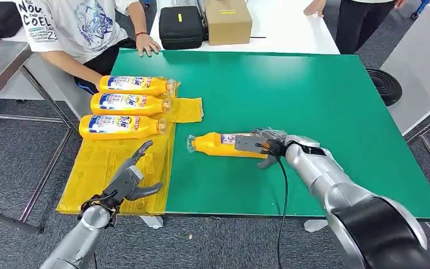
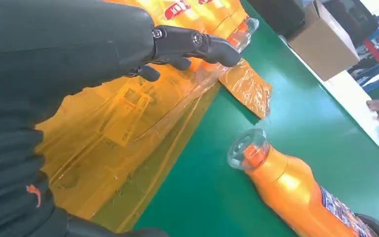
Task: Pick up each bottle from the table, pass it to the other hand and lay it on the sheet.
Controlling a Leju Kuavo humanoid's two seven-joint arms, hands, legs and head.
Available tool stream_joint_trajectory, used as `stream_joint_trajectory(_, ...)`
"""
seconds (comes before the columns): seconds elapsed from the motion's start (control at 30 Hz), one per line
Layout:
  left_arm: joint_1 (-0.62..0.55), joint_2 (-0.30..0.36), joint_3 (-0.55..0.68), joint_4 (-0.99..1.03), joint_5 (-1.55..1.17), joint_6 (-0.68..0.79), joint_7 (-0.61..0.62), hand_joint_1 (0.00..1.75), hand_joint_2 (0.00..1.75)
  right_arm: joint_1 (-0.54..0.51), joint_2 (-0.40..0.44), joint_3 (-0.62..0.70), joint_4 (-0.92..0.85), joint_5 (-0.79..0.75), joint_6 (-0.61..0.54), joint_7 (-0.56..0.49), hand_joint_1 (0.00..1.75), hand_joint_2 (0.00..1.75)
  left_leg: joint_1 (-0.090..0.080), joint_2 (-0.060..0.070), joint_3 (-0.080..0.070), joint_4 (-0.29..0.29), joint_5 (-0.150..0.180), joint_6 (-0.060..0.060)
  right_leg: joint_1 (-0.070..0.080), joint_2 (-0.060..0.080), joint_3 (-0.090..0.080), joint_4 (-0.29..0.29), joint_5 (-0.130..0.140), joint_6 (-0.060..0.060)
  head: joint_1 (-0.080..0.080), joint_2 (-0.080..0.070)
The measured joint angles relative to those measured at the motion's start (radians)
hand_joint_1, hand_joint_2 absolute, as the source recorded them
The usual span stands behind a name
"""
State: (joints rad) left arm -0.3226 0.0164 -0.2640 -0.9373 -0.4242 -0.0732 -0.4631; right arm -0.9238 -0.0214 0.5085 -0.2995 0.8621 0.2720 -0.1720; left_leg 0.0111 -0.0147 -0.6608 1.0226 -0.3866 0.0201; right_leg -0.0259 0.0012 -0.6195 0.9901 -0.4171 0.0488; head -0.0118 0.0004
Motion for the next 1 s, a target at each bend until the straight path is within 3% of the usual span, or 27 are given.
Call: stream_joint_trajectory(1.0,-0.012,-0.008,-0.013,0.045,0.012,-0.003,-0.006,0.00,1.75,0.006,-0.002,-0.004,0.005,-0.010,-0.003,-0.024,1.75,1.75,0.000,0.001,0.001,0.000,0.000,0.000,0.000,0.000,0.000,0.000,0.000,0.000,0.000,0.000)
